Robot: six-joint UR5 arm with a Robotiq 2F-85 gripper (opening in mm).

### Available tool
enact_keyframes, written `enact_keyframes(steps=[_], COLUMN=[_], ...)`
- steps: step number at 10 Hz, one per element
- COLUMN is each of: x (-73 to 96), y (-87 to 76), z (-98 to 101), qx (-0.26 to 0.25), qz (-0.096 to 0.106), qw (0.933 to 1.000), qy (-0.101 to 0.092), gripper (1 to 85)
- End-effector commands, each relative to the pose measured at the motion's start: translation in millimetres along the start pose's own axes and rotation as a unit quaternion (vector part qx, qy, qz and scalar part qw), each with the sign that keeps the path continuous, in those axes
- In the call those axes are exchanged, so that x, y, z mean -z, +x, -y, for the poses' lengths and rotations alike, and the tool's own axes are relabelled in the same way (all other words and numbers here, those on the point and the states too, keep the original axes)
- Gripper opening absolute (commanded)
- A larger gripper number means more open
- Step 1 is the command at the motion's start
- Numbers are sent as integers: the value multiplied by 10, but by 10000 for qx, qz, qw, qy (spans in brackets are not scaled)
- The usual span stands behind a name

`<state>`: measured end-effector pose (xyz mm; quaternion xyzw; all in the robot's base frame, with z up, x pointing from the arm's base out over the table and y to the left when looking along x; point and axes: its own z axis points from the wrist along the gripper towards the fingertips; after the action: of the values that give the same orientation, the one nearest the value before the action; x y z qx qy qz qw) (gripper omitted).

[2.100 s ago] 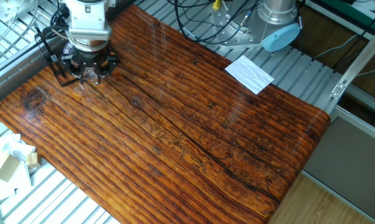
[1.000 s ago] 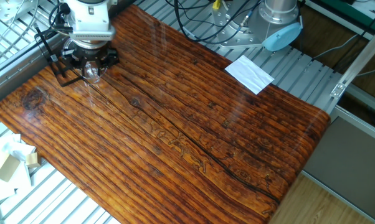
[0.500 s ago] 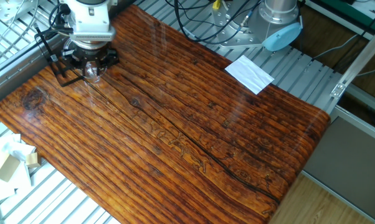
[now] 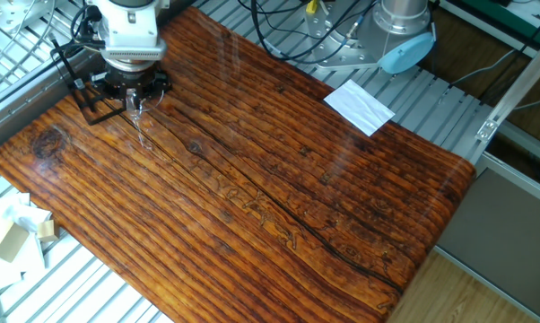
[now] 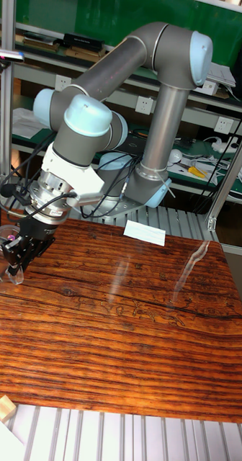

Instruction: Take the cup off the cup rack

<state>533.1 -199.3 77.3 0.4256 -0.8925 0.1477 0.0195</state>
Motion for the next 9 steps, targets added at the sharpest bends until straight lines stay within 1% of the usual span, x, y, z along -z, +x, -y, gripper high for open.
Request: enact_keyframes(steps=[1, 4, 6, 8, 9], x=[20, 67, 176, 293, 348], y=[6, -5, 3, 55, 94], z=[4, -12, 25, 61, 79], qx=[-65, -69, -36, 41, 87], qz=[-24, 5, 23, 110, 118], qw=[10000, 10000, 10000, 9999, 9999], qy=[13, -12, 33, 20, 43], gripper=[13, 13, 13, 13, 13])
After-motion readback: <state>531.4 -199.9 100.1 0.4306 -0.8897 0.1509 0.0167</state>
